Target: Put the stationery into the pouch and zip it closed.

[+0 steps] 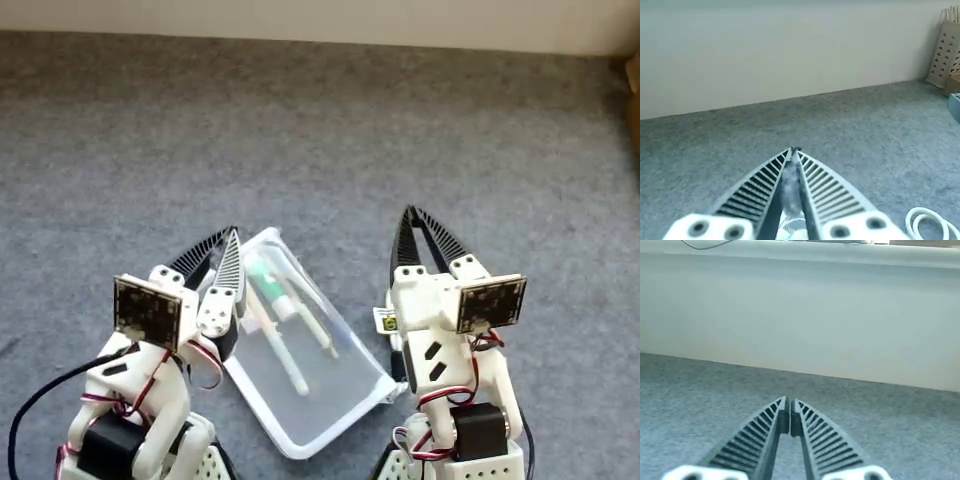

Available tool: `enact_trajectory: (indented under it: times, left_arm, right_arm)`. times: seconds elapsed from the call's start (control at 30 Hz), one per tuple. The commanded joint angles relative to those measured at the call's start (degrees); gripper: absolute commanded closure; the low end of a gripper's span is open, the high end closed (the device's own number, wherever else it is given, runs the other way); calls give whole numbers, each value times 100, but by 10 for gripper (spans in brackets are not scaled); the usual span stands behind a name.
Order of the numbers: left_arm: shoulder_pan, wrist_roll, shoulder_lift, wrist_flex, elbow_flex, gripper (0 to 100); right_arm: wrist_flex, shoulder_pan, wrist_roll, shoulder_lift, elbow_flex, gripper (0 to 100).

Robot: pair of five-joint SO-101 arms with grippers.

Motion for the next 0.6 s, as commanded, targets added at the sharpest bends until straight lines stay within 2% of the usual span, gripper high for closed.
enact_trajectory:
  times: [0.0,0.33,0.57]
  left_arm:
    - [-84,-79,-92,-404,119,995]
    - [-84,-79,-92,-1486,840,995]
    - [-84,-79,-92,-2778,1525,995]
  right_arm:
    - [-180,22,-97,-84,-40,993]
    - [-180,4,-105,-84,-13,993]
    - [-180,-453,-105,-84,-48,993]
